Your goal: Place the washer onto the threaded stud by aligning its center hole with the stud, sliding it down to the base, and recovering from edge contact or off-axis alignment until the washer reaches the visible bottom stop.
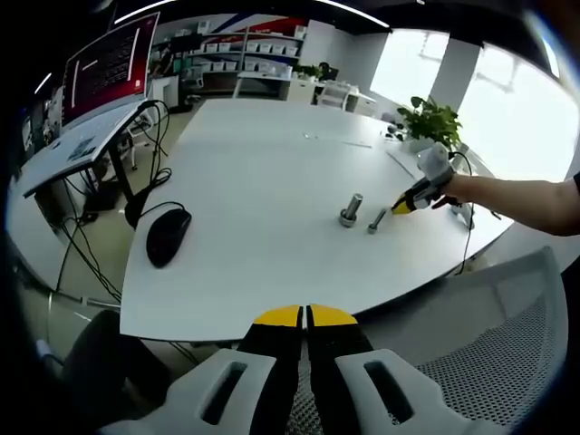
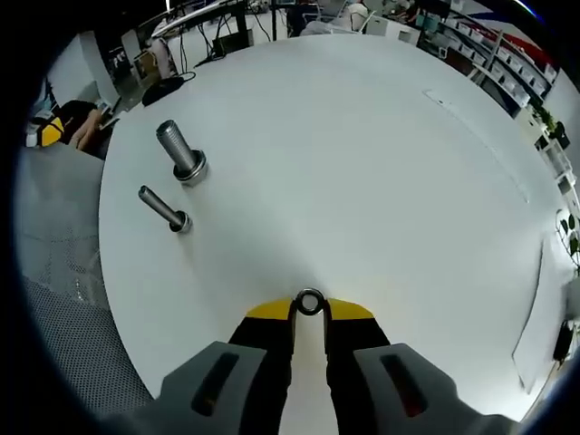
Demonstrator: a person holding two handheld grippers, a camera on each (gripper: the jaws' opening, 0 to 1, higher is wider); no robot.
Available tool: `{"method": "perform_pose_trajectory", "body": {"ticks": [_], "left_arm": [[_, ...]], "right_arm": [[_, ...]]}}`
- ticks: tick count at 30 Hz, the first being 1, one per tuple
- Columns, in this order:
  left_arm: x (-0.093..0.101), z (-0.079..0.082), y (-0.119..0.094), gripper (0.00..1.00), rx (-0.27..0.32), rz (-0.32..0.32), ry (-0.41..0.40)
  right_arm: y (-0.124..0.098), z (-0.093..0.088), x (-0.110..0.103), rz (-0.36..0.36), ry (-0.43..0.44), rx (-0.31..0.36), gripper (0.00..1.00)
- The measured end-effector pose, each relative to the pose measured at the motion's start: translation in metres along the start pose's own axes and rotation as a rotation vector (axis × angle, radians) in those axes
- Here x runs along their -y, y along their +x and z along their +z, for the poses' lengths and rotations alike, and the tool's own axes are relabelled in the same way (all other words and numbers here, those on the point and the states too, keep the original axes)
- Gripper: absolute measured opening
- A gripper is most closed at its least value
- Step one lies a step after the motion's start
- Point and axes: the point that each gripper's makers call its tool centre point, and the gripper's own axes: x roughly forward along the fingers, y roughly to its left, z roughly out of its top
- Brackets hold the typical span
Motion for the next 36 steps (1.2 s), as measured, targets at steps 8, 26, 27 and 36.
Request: {"method": "perform_pose_trajectory", "body": {"ticks": [8, 26, 27, 36], "left_arm": [[0.0, 0.0, 0.0, 0.0, 0.0, 0.0, 0.0], [0.0, 0.001, 0.0, 0.0, 0.006, -0.002, -0.001], [0.0, 0.001, 0.0, 0.0, 0.006, -0.002, -0.001], [0.001, 0.001, 0.0, 0.0, 0.007, -0.006, 0.001]], "right_arm": [[-0.004, 0.002, -0.012, 0.005, 0.021, 0.031, 0.14], [-0.039, 0.048, -0.065, 0.125, -0.069, 0.125, 0.14], [-0.041, 0.05, -0.067, 0.129, -0.077, 0.126, 0.14], [-0.048, 0.063, -0.093, 0.195, -0.17, 0.119, 0.14]]}}
